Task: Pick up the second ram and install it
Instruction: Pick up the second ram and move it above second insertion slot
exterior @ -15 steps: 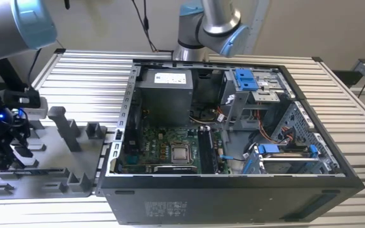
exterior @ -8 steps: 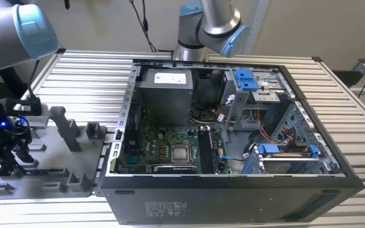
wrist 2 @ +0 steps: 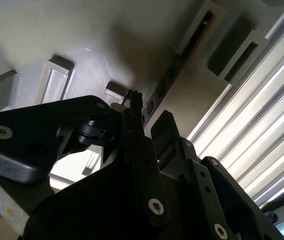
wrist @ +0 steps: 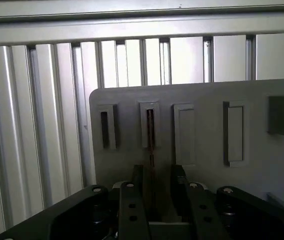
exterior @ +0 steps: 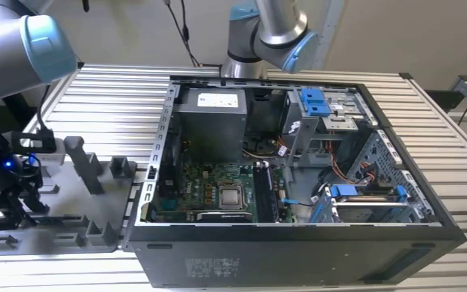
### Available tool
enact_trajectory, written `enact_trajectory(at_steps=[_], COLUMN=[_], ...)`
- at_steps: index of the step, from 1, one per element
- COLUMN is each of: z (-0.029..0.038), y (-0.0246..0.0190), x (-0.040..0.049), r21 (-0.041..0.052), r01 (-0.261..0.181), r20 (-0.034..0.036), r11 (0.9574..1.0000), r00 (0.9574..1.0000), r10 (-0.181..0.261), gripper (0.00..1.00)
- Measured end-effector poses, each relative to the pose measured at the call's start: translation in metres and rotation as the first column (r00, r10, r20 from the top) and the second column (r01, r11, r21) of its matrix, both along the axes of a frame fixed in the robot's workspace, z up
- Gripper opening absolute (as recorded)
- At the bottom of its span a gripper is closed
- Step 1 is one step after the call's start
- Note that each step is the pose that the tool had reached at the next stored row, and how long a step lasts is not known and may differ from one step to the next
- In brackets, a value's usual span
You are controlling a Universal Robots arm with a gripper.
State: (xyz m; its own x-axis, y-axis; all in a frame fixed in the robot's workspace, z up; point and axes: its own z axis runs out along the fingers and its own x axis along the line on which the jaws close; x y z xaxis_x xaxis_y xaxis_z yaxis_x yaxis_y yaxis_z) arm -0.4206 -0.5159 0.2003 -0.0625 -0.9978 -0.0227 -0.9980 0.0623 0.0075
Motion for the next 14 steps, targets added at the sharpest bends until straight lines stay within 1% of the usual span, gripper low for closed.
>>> enact_trajectory(at_steps=[3, 11, 12, 14], z=[-0.0029, -0.0032, -0.0032, -0.0032], y=[0.0001, 0.0000, 0.0000, 0.0000], x=[-0.0011, -0.0018, -0.0018, -0.0019], r21=[-0.0003, -0.0004, -0.0004, -0.0005], r01=[-0.005, -0.005, -0.005, -0.005], r20=[0.0044, 0.0047, 0.0046, 0.0047], r11=[1.0000, 1.0000, 1.0000, 1.0000], r00=[1.0000, 1.0000, 1.0000, 1.0000], r10=[0.005, 0.005, 0.005, 0.005], gripper=[0.36, 0.36, 0.35, 0.21])
